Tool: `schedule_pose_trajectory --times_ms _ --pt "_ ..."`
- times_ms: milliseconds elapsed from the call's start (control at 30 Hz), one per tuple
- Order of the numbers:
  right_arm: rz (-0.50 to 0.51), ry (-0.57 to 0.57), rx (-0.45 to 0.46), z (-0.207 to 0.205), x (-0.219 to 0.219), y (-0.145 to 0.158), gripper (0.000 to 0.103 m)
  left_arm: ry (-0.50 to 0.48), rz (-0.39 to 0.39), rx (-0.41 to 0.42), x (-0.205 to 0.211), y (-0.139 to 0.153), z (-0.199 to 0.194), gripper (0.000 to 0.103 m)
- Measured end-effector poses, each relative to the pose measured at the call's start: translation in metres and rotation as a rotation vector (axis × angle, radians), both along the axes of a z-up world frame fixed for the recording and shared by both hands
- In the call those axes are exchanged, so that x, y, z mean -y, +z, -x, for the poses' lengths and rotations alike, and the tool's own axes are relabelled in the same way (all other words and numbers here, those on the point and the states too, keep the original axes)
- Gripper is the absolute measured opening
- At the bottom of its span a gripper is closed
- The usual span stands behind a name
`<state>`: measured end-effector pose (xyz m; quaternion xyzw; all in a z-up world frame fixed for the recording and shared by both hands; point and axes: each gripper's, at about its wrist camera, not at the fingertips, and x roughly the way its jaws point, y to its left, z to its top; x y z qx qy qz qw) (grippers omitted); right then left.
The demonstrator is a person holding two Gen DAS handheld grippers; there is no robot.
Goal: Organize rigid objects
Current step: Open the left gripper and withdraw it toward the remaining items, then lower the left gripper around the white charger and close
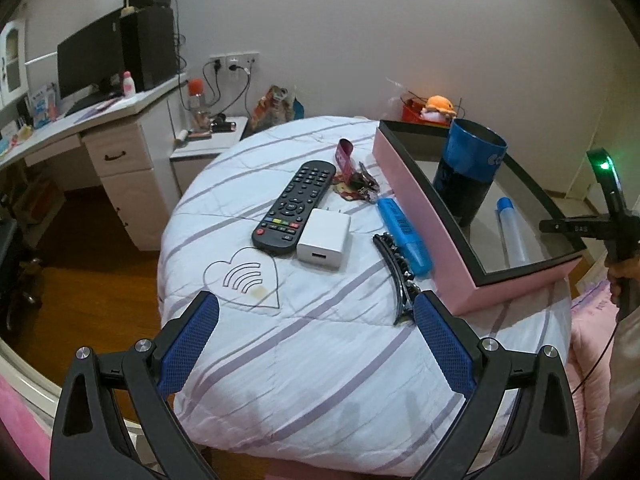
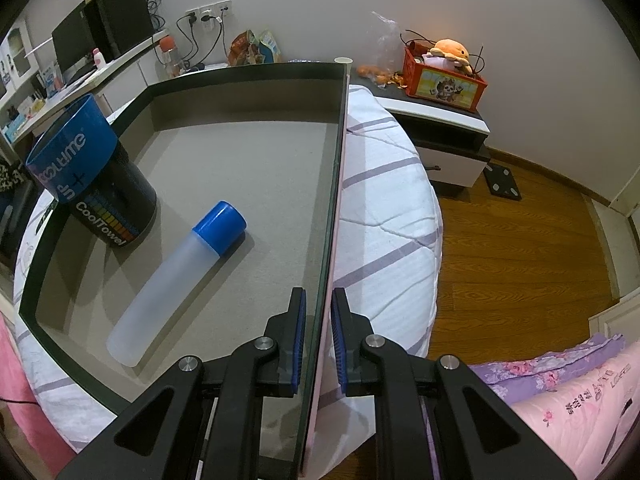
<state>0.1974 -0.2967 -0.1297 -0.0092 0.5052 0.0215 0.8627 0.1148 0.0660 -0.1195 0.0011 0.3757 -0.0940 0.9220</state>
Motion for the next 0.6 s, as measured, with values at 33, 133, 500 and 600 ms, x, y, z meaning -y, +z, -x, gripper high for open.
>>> schedule_pose_trajectory --times_ms 33,133,500,600 --pt "0.005 0.005 0.0 0.0 0.0 0.0 0.014 -0.002 0.0 -0.005 0.001 -0.002 -0.004 0.099" --pt "0.007 0.01 -0.001 0.0 -0.001 0.0 0.014 -0.013 0.007 -0.015 0.004 -0.005 -0.012 0.099" --pt "-0.005 0.03 0.0 0.003 0.001 -0.001 0.014 -0.049 -0.008 -0.081 0.017 -0.027 -0.057 0.098" --pt "-0.004 0.032 0.004 0.003 0.0 -0.001 0.014 -0.048 -0.009 -0.115 0.017 -0.036 -0.07 0.084"
